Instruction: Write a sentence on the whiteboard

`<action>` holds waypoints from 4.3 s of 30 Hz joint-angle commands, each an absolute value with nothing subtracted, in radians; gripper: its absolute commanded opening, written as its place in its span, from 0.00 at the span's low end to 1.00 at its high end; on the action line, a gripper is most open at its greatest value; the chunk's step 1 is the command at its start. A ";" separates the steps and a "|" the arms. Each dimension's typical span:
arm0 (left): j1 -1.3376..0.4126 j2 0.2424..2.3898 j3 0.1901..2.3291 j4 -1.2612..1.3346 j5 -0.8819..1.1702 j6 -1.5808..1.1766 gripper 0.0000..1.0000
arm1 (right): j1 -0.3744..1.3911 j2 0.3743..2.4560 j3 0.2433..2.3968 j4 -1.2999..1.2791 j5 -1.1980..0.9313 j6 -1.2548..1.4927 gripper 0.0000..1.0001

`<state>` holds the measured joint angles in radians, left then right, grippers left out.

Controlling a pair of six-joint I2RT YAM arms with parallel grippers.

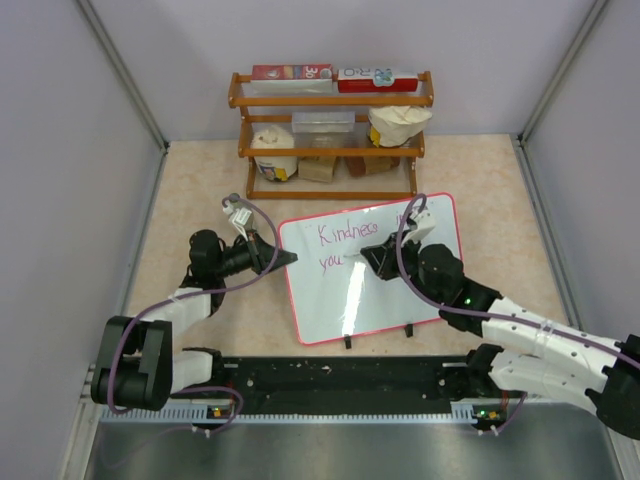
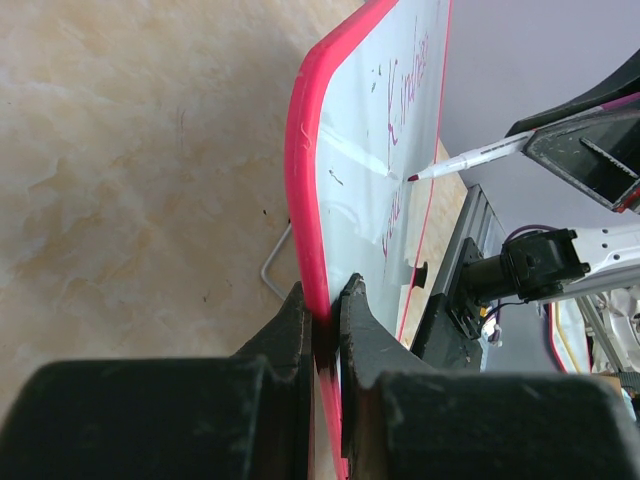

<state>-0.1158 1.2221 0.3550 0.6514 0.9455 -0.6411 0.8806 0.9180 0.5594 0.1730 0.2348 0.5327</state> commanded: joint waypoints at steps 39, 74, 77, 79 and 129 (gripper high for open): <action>-0.126 1.241 0.336 0.635 0.807 -0.439 0.00 | 0.859 0.879 0.505 0.164 0.221 0.552 0.00; -0.124 1.239 0.336 0.632 0.805 -0.437 0.00 | 0.841 0.904 0.577 0.172 0.319 0.520 0.00; -0.124 1.239 0.336 0.634 0.805 -0.437 0.00 | 0.839 0.899 0.575 0.164 0.311 0.519 0.00; -0.124 1.239 0.336 0.632 0.804 -0.437 0.00 | 0.841 0.893 0.569 0.160 0.307 0.522 0.00; -0.124 1.243 0.337 0.632 0.804 -0.440 0.00 | 0.683 0.721 0.546 0.058 0.092 0.500 0.00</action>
